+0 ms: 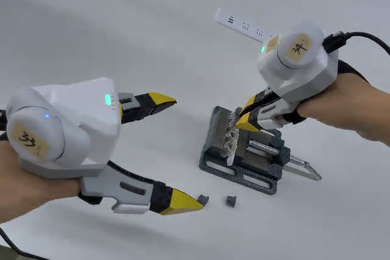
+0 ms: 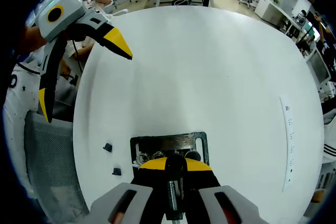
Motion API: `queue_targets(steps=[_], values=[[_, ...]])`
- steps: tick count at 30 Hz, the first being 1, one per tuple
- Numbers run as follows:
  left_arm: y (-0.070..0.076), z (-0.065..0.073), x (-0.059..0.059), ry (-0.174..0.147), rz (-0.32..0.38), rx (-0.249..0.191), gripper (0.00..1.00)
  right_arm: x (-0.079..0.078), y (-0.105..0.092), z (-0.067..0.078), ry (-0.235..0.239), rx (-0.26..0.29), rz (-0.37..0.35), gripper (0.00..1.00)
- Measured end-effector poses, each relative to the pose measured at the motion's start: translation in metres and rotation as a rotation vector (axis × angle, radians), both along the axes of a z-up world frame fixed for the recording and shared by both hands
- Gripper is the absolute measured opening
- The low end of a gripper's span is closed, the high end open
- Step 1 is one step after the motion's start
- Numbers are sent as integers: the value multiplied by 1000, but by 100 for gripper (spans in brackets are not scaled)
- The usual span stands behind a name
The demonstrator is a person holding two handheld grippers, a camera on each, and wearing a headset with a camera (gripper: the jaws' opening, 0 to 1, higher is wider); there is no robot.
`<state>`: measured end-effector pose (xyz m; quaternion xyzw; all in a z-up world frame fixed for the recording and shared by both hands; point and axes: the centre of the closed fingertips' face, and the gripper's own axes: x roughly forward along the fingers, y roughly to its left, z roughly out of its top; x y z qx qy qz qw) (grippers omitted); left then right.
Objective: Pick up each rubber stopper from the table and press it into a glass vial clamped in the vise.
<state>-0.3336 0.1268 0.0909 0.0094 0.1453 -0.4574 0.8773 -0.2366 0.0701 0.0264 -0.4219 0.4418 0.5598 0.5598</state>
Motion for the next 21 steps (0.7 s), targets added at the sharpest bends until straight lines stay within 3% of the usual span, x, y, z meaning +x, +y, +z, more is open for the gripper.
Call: queue_targets(steps=[7, 12, 21], values=[[-2, 0, 0, 0, -6, 0, 91, -1, -1, 0, -11, -1, -6, 3], [-6, 3, 1, -2, -17, 2, 91, -1, -1, 0, -22, -14, 32, 5], [-2, 1, 0, 3, -10, 5, 90, -1, -2, 0, -25, 5, 34, 6]])
